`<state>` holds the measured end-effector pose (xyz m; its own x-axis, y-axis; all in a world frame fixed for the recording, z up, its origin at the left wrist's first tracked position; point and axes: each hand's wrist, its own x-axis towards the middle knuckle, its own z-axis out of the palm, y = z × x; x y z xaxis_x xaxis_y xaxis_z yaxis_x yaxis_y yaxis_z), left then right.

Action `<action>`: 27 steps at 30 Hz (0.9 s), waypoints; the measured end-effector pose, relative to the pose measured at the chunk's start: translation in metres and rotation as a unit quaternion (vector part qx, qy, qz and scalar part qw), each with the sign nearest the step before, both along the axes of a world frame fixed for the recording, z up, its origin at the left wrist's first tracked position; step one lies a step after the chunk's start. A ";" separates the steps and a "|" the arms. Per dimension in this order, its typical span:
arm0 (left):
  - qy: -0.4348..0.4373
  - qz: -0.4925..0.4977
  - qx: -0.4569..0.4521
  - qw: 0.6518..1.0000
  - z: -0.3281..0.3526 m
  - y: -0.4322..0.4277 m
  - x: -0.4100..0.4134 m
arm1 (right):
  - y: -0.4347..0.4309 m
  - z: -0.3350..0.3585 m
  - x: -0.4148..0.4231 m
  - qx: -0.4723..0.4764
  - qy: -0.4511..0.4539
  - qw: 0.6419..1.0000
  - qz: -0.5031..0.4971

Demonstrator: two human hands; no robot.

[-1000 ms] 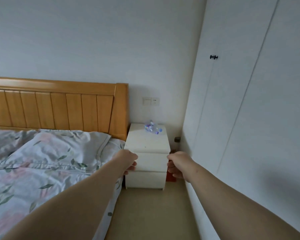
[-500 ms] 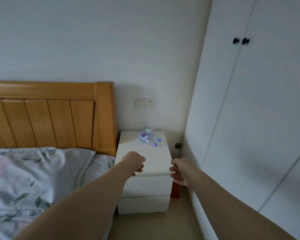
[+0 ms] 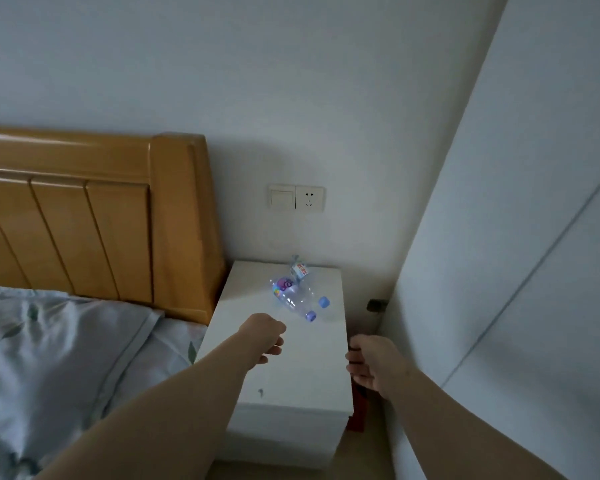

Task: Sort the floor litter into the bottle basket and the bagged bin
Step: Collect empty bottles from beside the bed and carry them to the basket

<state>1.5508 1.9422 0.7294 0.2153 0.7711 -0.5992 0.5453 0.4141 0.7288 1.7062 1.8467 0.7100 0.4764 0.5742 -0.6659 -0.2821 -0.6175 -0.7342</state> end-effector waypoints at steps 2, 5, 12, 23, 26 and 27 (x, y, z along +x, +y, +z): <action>-0.002 0.016 -0.011 1.000 -0.014 0.022 0.011 | 0.021 -0.010 0.010 -0.018 0.004 1.000 0.006; 0.000 0.030 -0.045 0.999 -0.043 0.063 0.031 | 0.063 -0.032 0.028 -0.051 -0.003 0.999 0.010; 0.024 0.037 -0.133 0.990 -0.103 0.135 0.078 | 0.142 -0.076 0.065 -0.125 0.010 0.992 0.011; 0.022 0.172 -0.210 0.962 -0.153 0.180 0.142 | 0.235 -0.142 0.125 -0.186 -0.034 0.979 0.073; 0.001 0.230 -0.239 0.943 -0.166 0.183 0.159 | 0.258 -0.162 0.144 -0.171 -0.098 0.971 0.138; -0.002 0.245 -0.249 0.937 -0.171 0.184 0.165 | 0.263 -0.167 0.150 -0.167 -0.096 0.970 0.150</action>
<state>1.7157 2.1259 0.5586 -0.0874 0.4025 -0.9112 0.1988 0.9034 0.3800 1.8559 2.1095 0.5432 0.4545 0.4734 -0.7545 0.0681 -0.8630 -0.5005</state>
